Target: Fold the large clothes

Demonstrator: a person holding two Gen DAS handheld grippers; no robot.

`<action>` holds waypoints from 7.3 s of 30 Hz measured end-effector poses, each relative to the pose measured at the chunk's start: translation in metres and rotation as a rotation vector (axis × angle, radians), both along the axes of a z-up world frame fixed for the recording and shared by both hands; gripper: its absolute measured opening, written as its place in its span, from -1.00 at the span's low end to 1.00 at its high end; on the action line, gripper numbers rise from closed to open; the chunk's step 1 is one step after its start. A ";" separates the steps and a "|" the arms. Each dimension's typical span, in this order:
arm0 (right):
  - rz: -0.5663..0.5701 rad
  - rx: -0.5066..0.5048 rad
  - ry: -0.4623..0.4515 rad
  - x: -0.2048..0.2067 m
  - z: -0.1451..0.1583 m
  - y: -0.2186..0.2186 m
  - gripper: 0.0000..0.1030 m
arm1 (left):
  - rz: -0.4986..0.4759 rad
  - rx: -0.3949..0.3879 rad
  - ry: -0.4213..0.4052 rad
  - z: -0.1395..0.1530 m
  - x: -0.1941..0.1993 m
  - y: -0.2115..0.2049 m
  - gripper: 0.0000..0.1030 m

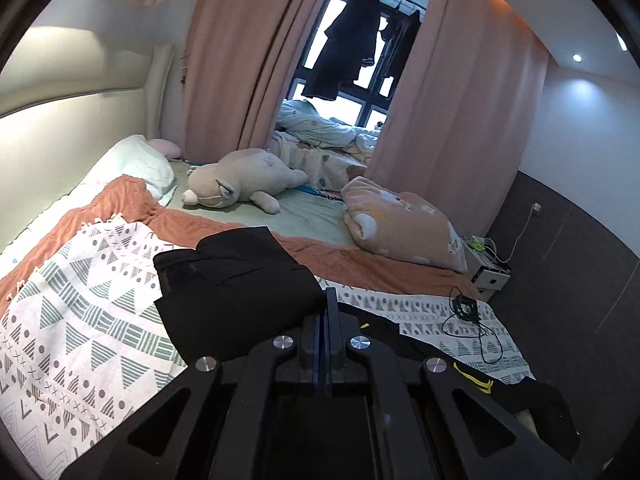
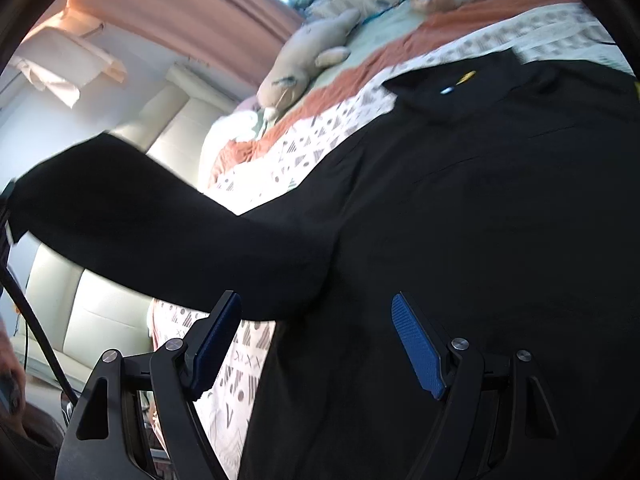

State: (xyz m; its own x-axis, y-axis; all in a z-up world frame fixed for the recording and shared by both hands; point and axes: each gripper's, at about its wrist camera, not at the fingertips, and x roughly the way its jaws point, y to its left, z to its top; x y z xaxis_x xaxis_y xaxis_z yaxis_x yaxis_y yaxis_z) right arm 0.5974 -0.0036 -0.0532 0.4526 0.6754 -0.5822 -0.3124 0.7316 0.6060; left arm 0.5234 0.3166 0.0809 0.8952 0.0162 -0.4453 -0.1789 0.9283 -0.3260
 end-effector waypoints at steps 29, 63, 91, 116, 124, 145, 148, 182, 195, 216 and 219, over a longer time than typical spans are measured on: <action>-0.508 0.212 0.066 -0.072 -0.019 -0.219 0.48 | -0.324 -0.078 0.308 -0.161 0.158 -0.229 -0.93; -0.460 0.029 0.005 -0.050 -0.012 -0.189 0.48 | -0.030 -0.245 0.282 -0.217 0.000 -0.153 0.99; -0.202 -0.949 -0.239 -0.025 -0.060 0.073 0.48 | 0.243 -0.339 0.161 -0.247 -0.086 0.010 0.99; -0.282 -0.672 -0.197 -0.006 -0.041 0.031 0.57 | 0.225 -0.297 0.228 -0.259 -0.069 -0.008 0.99; -0.127 -0.878 -0.129 0.016 -0.089 0.072 0.59 | 0.229 -0.318 0.244 -0.266 -0.067 -0.001 0.99; -0.635 -0.383 -0.009 0.008 -0.051 -0.156 0.57 | 0.205 -0.282 0.223 -0.247 -0.063 -0.023 0.99; -0.656 -0.312 -0.009 0.007 -0.045 -0.192 0.39 | 0.202 -0.285 0.220 -0.247 -0.062 -0.027 0.99; -0.889 0.089 -0.325 -0.043 -0.032 -0.281 -1.00 | 0.211 -0.256 0.233 -0.262 -0.035 -0.055 0.99; -0.486 0.035 -0.457 -0.043 0.017 -0.178 -1.00 | 0.208 -0.325 0.196 -0.259 -0.045 -0.041 0.99; -0.126 -0.027 -0.037 0.076 -0.048 -0.116 0.76 | 0.195 -0.350 0.183 -0.256 -0.045 -0.039 0.99; -0.177 -0.023 -0.007 0.079 -0.046 -0.140 0.76 | 0.197 -0.352 0.184 -0.256 -0.045 -0.040 0.99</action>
State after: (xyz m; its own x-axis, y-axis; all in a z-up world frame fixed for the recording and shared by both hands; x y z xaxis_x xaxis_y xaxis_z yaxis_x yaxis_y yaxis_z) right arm 0.6764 -0.1434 -0.0990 0.5674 0.5714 -0.5929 -0.1816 0.7891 0.5868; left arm 0.4788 0.2767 -0.1753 0.7955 -0.0028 -0.6060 -0.4256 0.7092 -0.5620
